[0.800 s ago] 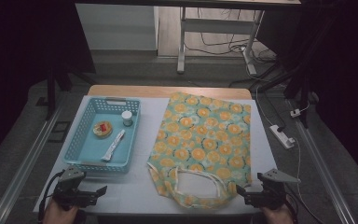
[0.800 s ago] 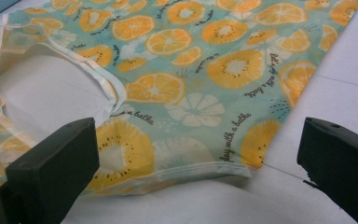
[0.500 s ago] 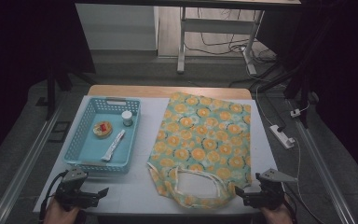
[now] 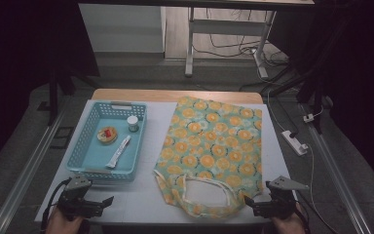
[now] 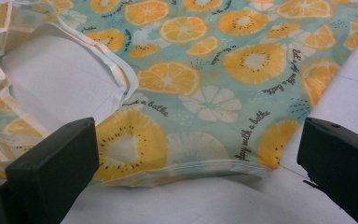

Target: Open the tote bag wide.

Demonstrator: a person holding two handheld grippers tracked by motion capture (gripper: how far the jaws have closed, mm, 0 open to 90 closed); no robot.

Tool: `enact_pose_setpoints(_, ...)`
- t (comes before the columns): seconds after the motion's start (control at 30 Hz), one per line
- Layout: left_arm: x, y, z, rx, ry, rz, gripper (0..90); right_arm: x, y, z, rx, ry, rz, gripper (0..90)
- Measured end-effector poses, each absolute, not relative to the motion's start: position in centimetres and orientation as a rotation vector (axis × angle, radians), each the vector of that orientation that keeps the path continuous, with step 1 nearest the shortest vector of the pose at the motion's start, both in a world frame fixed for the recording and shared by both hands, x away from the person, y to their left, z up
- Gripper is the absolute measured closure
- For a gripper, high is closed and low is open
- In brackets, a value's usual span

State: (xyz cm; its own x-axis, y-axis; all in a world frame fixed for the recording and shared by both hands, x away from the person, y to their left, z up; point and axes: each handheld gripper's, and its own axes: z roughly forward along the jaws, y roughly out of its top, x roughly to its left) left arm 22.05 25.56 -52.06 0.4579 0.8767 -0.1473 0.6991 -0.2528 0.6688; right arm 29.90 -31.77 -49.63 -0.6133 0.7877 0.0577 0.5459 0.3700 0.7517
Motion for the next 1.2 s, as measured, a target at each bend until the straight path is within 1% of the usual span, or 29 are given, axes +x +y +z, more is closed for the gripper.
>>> enact_pose_setpoints(0.73, 22.1, 25.4, -52.1, 2.045, 1.303, 0.332, 0.4, 29.5, -30.9, -49.2, 1.107, 2.357, 1.140, 0.0)
enact_pose_setpoints(1.2, 22.1, 25.3, -52.1, 2.055, 1.304, 0.330, 0.4, 28.9, -28.3, -48.2, 0.972, 2.417, 1.160, 0.0)
